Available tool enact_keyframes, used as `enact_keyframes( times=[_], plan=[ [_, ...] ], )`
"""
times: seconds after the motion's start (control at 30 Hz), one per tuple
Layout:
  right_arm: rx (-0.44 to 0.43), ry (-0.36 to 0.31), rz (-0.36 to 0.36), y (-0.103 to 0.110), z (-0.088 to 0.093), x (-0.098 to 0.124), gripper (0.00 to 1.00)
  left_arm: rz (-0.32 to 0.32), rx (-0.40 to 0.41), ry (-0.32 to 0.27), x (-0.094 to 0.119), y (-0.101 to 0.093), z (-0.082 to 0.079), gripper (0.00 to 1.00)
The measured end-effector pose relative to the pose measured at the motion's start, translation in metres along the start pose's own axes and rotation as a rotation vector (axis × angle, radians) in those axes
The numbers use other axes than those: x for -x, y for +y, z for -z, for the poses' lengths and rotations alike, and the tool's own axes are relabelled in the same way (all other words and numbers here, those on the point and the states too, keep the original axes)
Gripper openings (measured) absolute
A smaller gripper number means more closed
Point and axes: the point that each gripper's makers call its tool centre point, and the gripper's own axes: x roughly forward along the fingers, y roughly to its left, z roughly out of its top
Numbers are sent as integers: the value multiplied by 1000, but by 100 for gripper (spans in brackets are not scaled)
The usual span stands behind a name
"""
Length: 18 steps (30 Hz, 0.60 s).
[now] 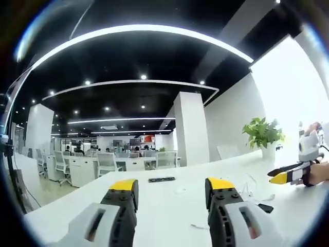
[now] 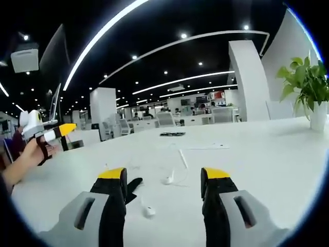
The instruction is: Peel open the Velcro strap on the desktop, arrange the wired earphones neatly onto it, and close the Velcro strap to secure them.
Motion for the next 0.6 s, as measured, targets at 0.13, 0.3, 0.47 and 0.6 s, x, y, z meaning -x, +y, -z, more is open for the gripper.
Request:
enact_keyframes(
  times=[0.13, 0.3, 0.47, 0.6],
  plan=[
    [16, 15, -24, 6, 4, -2, 58, 4, 4, 0, 0, -1, 0, 55],
    [51, 30, -83, 20, 8, -5, 57, 15, 10, 2, 0, -4, 0, 55],
    [82, 48, -153, 38, 13, -6, 57, 23, 10, 4, 0, -6, 0, 55],
    [108, 74, -198, 49, 19, -8, 55, 25, 12, 4, 0, -7, 0, 55]
  ],
)
